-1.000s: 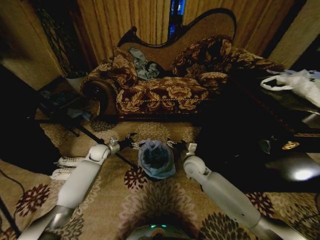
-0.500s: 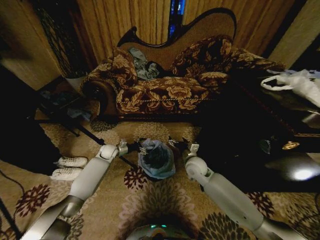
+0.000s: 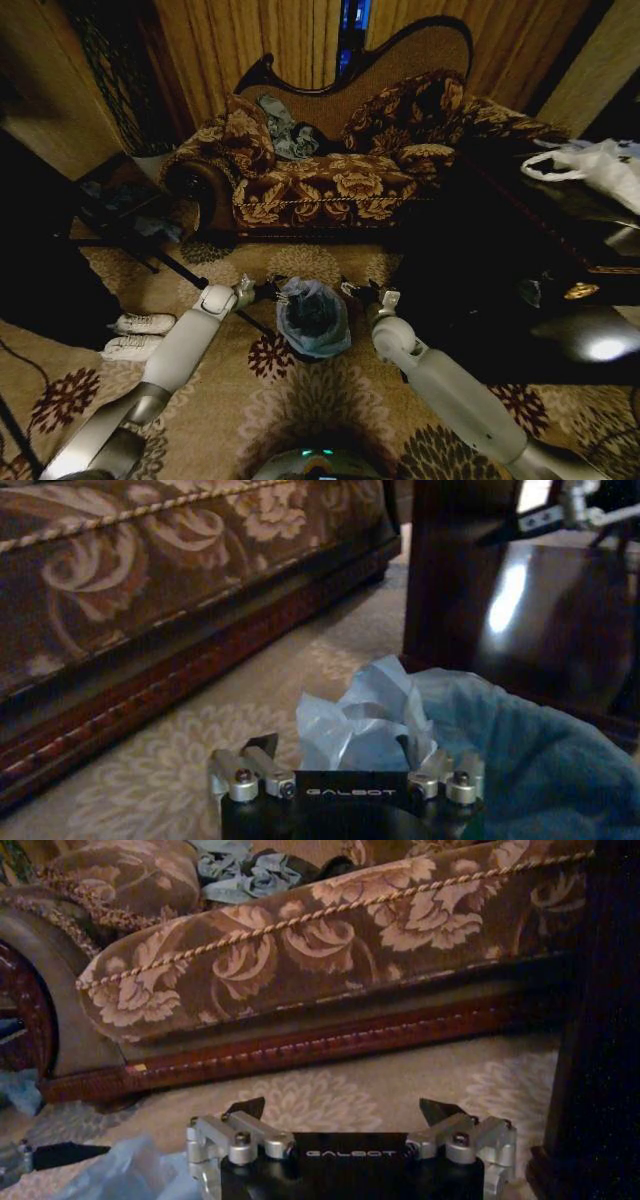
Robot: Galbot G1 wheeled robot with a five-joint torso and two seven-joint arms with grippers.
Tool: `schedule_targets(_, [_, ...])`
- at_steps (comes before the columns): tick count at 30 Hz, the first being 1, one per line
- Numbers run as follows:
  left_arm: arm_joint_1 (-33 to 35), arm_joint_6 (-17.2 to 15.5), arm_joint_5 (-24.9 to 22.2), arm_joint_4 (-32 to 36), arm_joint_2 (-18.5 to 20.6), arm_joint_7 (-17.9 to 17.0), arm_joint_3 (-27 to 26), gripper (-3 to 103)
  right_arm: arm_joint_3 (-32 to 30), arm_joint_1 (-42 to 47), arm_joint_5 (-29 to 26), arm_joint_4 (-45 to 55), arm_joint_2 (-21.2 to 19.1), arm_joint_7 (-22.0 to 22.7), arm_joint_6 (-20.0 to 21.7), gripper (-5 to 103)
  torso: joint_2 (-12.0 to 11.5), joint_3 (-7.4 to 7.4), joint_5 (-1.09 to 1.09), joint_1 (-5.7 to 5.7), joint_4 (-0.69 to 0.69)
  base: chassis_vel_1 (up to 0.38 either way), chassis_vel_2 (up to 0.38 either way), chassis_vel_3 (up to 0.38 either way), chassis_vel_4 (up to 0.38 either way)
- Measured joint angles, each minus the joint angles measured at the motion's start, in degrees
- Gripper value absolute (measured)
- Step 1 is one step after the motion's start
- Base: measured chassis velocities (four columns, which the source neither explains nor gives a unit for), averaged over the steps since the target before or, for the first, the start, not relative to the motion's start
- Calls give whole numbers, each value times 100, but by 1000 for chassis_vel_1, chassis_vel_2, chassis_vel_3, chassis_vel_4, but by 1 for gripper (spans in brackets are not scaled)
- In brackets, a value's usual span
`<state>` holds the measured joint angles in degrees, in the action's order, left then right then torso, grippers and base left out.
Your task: Place a garbage bag over the trash bin.
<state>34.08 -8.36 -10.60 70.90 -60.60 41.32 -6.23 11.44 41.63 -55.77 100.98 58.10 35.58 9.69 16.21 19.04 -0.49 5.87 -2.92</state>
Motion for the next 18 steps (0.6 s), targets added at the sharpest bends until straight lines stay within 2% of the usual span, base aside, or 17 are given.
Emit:
schedule_targets(2, [0,-2,-24,-9,-14,-69,-6,76,25,-9,0,-38,17,14,-12,100,0,0,0,0,0,0,0,0,0])
schedule_targets(4, [0,-2,-25,-9,-14,-75,-8,76,29,-11,1,-42,18,16,-12,100,0,0,0,0,0,0,0,0,0])
schedule_targets(5, [4,-9,-48,-10,-15,-116,-23,64,62,-20,3,-64,29,27,-18,100,0,0,0,0,0,0,0,0,0])
schedule_targets(6, [6,-17,-71,-18,-15,-155,-29,58,92,-21,7,-66,38,32,-21,100,0,0,0,0,1,0,0,0,0])
schedule_targets(8, [8,-21,-93,-37,-19,-186,-46,58,113,-21,10,-67,43,38,-27,100,0,0,0,0,0,0,0,0,0])
schedule_targets(10, [24,-23,-136,-102,-44,-240,-143,48,149,-18,13,-52,47,66,-49,100,0,0,0,0,0,0,0,0,0])
schedule_targets(11, [24,-23,-136,-102,-44,-240,-143,48,149,-18,13,-52,47,66,-49,100,0,0,0,0,0,0,0,0,0])
schedule_targets(14, [57,-87,-190,-150,-73,-398,-236,32,186,-19,12,2,26,98,-70,100,0,0,0,0,1,0,0,0,0])
schedule_targets(15, [57,-87,-190,-150,-73,-398,-236,32,186,-19,12,2,26,98,-70,100,0,0,0,0,1,0,0,0,0])
schedule_targets(17, [75,-121,-229,-191,-105,-556,-294,21,216,-18,11,54,6,122,-75,100,0,0,0,0,0,0,0,0,0])
schedule_targets(18, [75,-121,-229,-191,-105,-556,-294,21,216,-18,11,54,6,122,-75,100,0,0,0,0,0,0,0,0,0])
